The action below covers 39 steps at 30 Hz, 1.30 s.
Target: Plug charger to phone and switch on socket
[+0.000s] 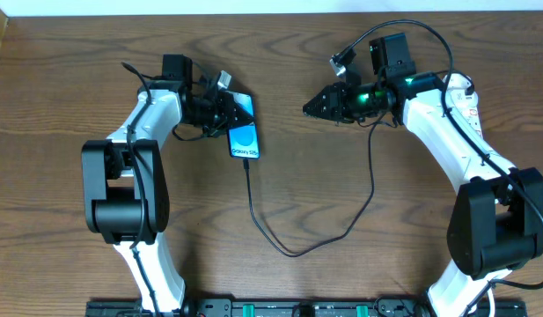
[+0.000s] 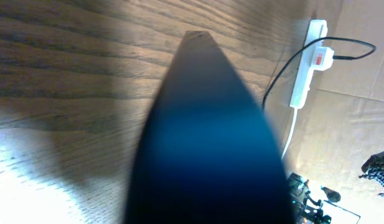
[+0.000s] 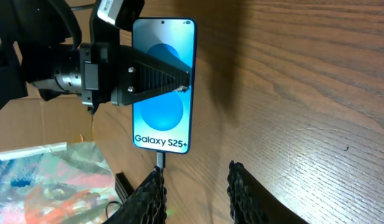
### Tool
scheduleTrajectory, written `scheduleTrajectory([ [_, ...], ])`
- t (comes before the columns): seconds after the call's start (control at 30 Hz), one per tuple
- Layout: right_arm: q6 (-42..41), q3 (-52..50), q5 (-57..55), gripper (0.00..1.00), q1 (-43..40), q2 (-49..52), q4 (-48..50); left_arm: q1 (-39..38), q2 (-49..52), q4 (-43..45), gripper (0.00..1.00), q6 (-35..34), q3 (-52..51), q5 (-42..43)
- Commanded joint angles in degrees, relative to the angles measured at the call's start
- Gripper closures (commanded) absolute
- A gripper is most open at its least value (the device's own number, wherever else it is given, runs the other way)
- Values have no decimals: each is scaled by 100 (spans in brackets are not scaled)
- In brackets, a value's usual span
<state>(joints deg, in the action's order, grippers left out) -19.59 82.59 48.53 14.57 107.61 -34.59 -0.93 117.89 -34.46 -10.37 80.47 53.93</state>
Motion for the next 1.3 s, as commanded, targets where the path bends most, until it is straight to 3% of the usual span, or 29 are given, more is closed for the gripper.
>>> scheduleTrajectory([
  [0.0, 146, 63, -42, 68, 15, -120, -15, -2, 111, -136, 93, 142, 39, -68],
  [0.9, 188, 63, -149, 68, 15, -120, -57, -81, 1054, -238, 92, 153, 33, -409],
  [1.27, 186, 63, -146, 67, 15, -120, -59, -81, 1054, -245, 70, 155, 33, -557],
])
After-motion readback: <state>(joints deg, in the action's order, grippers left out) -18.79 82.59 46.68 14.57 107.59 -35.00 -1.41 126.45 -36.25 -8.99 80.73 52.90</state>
